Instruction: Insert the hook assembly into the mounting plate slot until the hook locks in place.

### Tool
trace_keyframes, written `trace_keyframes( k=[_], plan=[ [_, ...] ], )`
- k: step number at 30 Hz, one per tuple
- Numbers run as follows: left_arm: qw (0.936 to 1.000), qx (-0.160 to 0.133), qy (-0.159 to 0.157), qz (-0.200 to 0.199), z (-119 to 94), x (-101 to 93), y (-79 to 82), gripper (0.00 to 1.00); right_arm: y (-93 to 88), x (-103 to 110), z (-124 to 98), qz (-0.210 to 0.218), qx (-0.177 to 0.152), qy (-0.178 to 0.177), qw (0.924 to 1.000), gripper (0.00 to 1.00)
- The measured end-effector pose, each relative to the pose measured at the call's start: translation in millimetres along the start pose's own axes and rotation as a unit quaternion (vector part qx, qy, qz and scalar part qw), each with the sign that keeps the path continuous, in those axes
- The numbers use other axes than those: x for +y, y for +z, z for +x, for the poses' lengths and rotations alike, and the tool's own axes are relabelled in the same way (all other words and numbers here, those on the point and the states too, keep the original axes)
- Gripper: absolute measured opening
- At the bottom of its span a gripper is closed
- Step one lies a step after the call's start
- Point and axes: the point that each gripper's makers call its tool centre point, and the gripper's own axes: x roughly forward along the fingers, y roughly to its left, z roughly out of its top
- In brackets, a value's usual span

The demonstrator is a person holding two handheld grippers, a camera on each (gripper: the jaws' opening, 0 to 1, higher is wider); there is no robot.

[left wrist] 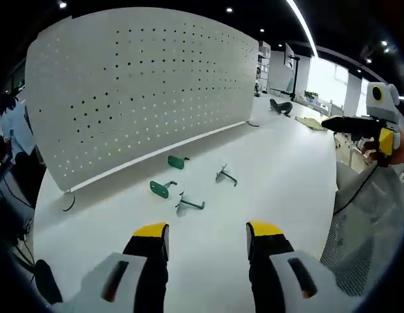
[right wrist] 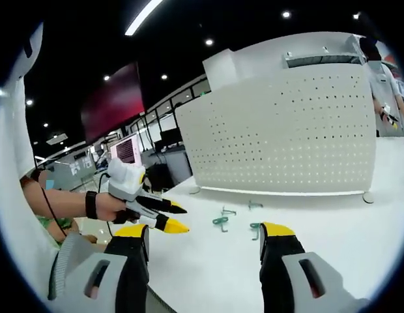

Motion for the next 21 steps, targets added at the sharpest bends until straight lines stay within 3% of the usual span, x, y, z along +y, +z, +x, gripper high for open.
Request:
trace_keyframes(
  k=[21],
  plan=[
    [0.9987, 0.041, 0.005, 0.031, 23.7, 10.9, -12.8, 0.37, -2.4, 1.3, 2.6, -0.002, 0.011, 0.009, 0.9999, 0.69]
  ],
)
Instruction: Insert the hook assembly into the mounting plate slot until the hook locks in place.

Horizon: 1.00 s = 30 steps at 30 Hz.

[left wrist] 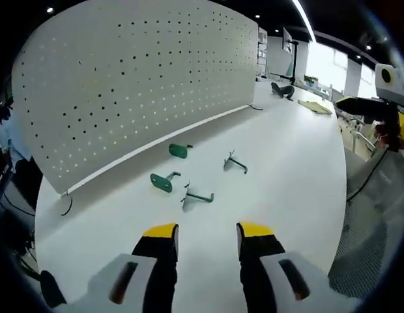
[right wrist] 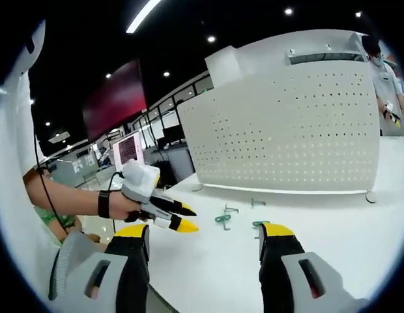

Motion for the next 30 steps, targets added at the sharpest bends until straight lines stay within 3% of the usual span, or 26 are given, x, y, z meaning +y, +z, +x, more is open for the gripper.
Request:
trace_keyframes(
  k=[30],
  plan=[
    [0.9997, 0.019, 0.011, 0.014, 35.8, 15.6, -3.4, 0.29, -4.4, -4.7, -0.9, 0.006, 0.006, -0.013, 0.9999, 0.69]
  ],
)
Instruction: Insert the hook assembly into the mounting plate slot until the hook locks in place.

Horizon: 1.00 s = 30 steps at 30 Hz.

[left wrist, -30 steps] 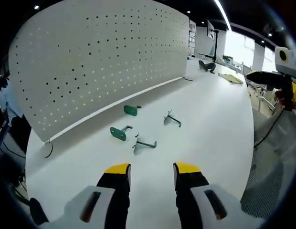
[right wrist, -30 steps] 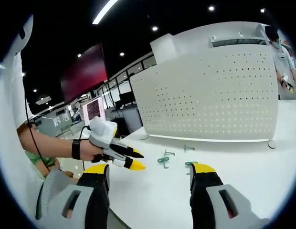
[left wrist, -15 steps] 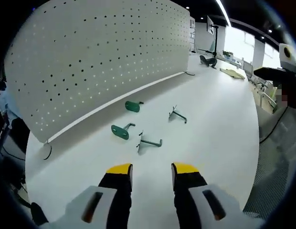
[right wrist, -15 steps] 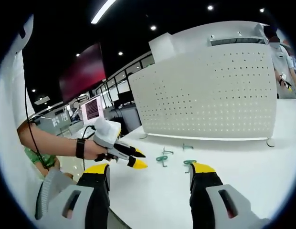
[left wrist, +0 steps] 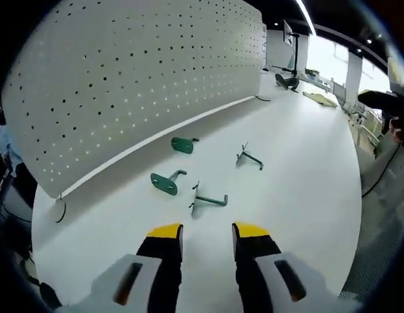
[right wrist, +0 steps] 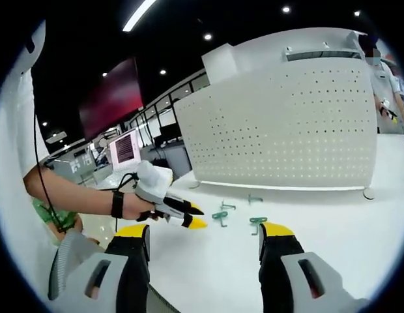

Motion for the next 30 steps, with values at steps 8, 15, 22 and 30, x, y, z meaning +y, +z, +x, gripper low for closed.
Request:
trace_keyframes(
  k=[8, 15, 22, 30],
  plan=[
    [0.9999, 0.007, 0.006, 0.013, 9.2, 3.3, 1.3, 0.28, 0.2, -2.4, 0.2, 0.002, 0.000, -0.004, 1.0000, 0.69],
    [0.9996, 0.006, 0.009, 0.024, 13.1, 8.5, 5.6, 0.26, 0.1, -4.3, 0.5, 0.003, 0.001, -0.006, 1.0000, 0.69],
    [0.9990, 0.009, 0.006, 0.044, 21.1, 11.1, 10.0, 0.21, -1.3, -7.8, -0.8, 0.005, 0.003, -0.012, 0.9999, 0.69],
    [0.9986, 0.017, -0.003, 0.050, 28.6, 7.6, 11.1, 0.17, -3.2, -9.6, -1.2, 0.007, 0.005, -0.016, 0.9998, 0.70]
  ],
)
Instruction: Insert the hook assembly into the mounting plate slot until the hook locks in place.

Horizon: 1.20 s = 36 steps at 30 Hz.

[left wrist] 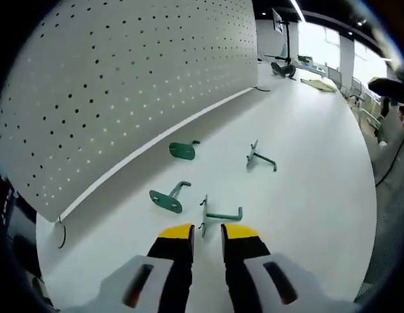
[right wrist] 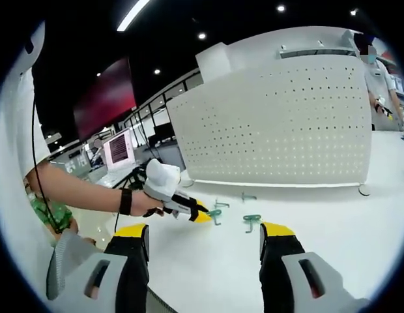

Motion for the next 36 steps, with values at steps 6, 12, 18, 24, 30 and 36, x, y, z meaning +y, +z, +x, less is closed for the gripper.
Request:
trace_keyframes(
  k=[6, 12, 18, 24, 30, 36],
  plan=[
    [1.0000, 0.004, -0.003, 0.005, 3.0, -0.7, 0.9, 0.15, -0.9, 0.4, 0.8, -0.006, 0.003, 0.000, 1.0000, 0.70],
    [0.9999, 0.011, -0.002, 0.008, 6.7, 1.9, -0.2, 0.12, -1.3, -0.3, -0.3, -0.004, 0.003, -0.002, 1.0000, 0.70],
    [0.9999, 0.016, -0.004, 0.005, 8.9, 2.7, -1.5, 0.09, -1.3, -1.5, -2.2, -0.002, 0.002, -0.006, 1.0000, 0.70],
    [0.9999, 0.013, -0.005, -0.004, 10.5, 3.1, -0.8, 0.06, 0.0, -1.4, -2.3, -0.003, 0.001, -0.005, 1.0000, 0.70],
    [0.9993, 0.016, -0.014, -0.032, 7.4, -0.6, -2.8, 0.04, 2.0, 0.3, -2.0, -0.004, 0.000, -0.002, 1.0000, 0.70],
    [0.9991, 0.001, -0.020, -0.036, 2.2, -4.4, 3.3, 0.04, 4.3, 3.6, -0.3, -0.008, 0.001, 0.006, 0.9999, 0.70]
  ],
)
